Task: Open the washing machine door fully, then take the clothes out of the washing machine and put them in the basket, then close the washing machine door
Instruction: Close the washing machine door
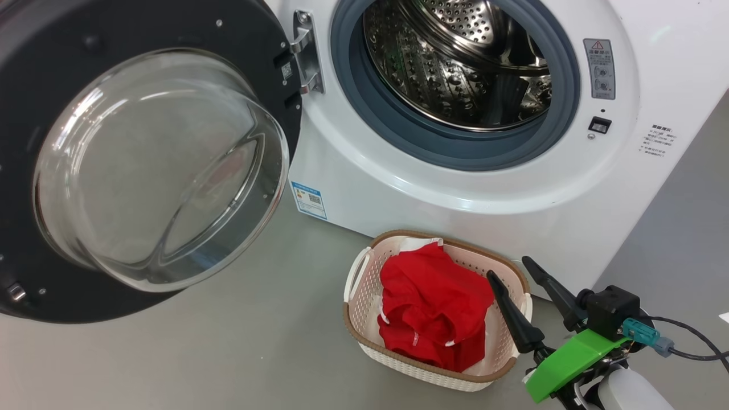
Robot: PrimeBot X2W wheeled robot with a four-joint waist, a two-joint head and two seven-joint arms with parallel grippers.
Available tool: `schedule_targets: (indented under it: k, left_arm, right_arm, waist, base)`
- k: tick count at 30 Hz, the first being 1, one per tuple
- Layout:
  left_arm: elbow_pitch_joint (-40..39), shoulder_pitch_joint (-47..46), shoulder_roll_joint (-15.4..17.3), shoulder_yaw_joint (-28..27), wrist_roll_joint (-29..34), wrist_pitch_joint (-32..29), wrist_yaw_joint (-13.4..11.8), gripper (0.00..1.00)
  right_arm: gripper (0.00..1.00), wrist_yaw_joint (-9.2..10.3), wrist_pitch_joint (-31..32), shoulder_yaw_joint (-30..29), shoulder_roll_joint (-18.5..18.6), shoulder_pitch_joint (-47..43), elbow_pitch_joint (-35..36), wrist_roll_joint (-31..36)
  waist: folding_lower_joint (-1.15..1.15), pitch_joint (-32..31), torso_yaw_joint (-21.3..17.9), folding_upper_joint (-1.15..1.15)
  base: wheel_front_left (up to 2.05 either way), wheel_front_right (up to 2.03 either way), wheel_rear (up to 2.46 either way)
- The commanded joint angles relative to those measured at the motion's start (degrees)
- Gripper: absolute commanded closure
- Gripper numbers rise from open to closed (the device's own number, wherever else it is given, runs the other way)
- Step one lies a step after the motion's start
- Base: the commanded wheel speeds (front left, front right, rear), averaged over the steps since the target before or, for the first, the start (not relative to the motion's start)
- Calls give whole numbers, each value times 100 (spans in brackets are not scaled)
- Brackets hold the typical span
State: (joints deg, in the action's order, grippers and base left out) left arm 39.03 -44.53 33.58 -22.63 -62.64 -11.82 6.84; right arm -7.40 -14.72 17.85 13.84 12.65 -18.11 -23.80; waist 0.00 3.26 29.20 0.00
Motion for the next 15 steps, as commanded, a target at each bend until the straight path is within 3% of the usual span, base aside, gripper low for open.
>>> schedule_targets:
  k: [1,6,15]
  left_arm:
    - [67,-301,451,-65,-105,-221,-22,100]
    - [862,-784,654,227,-241,-1259,-257,100]
    - [1431,-1161,568,626,-378,-2555,-444,100]
  right_arm:
    - [0,-9,-28,116,15,40,130,57]
    - [0,-9,-28,132,0,36,133,59]
    - [0,-9,-28,66,43,-86,195,90]
  waist:
    - [0,8,5,0]
    - [0,4,5,0]
    - [0,75,4,0]
  base:
    - [0,0,0]
    - [0,0,0]
    - [0,0,0]
